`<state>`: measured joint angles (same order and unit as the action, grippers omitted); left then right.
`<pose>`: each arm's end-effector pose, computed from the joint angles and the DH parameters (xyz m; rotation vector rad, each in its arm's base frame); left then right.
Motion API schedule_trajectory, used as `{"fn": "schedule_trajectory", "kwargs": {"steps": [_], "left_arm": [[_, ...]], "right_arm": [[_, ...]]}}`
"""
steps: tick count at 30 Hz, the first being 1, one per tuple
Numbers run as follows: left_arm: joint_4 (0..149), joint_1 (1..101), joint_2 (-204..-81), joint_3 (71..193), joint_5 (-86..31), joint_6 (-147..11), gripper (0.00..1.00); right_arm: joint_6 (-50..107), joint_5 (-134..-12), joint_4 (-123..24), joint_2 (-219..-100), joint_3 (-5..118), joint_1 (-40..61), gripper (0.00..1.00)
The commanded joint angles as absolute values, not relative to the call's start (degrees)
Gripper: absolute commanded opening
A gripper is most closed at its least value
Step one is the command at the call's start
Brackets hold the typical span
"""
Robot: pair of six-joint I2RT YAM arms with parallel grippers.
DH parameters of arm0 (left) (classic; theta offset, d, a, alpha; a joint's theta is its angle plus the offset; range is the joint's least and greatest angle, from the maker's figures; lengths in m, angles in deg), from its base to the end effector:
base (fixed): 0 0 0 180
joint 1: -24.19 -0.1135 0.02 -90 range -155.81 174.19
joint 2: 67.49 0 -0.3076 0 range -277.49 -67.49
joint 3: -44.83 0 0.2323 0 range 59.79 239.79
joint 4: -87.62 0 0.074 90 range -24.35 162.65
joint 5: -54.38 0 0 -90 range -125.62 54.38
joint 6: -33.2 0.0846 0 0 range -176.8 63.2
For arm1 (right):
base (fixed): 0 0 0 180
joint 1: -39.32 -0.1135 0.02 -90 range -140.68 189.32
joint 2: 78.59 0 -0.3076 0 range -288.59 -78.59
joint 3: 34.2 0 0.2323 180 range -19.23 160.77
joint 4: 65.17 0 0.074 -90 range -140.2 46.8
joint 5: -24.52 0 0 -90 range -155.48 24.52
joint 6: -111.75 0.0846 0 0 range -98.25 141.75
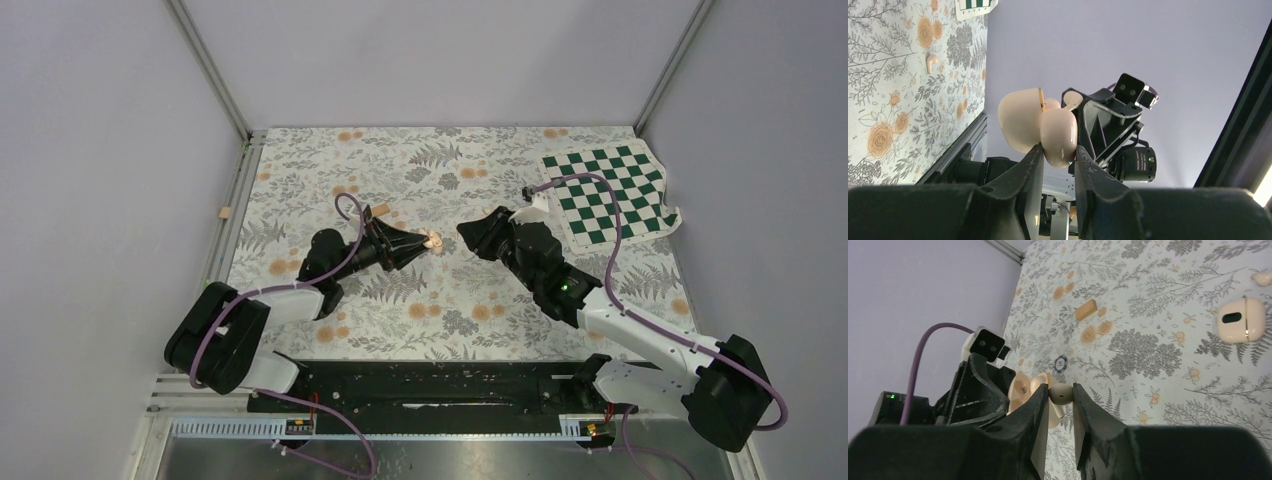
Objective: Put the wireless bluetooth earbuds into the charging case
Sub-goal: Place the earbud in the charging case.
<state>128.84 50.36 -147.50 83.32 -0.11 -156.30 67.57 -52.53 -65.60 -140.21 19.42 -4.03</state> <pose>0.2327 -0.1691 0.2617 -0.6762 1.9643 -2.0413 0.2013 0.1639 0.3312 0.2162 1.7833 0.9546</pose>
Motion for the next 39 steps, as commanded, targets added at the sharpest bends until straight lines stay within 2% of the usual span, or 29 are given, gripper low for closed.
{"fn": "schedule_trajectory", "kwargs": {"steps": [1,4,9,15,21,29,36,39], "left_arm": [[134.9,50.5,-147.9,86.0,-2.5,-157.8,0.00],[141.2,50.6,-151.3,86.8,1.2,-160.3,0.00],[155.2,50.4,-162.3,93.9,16.5,-167.7,0.00],[153.9,50.6,-162.8,97.9,23.2,-164.9,0.00],[144.7,50.9,-159.6,99.0,27.5,-156.7,0.00],[114.9,51.7,-153.3,103.5,29.7,-136.1,0.00],[115.4,51.7,-153.4,103.6,30.0,-136.9,0.00],[120.4,51.9,-154.3,102.7,30.4,-141.0,0.00]], "right_arm": [[66.2,-47.6,-72.9,-138.5,19.1,-6.7,0.00],[64.7,-48.5,-74.6,-138.9,19.1,-6.9,0.00],[62.6,-48.6,-74.2,-134.9,18.4,-6.9,0.00],[59.2,-48.9,-70.4,-128.3,17.1,-6.9,0.00],[57.2,-51.2,-68.9,-124.9,15.9,-6.9,0.00],[54.4,-61.9,-70.9,-125.5,16.1,-7.0,0.00],[53.3,-65.3,-70.5,-123.9,14.1,-7.0,0.00],[52.7,-67.2,-70.4,-123.9,14.0,-7.0,0.00]]}}
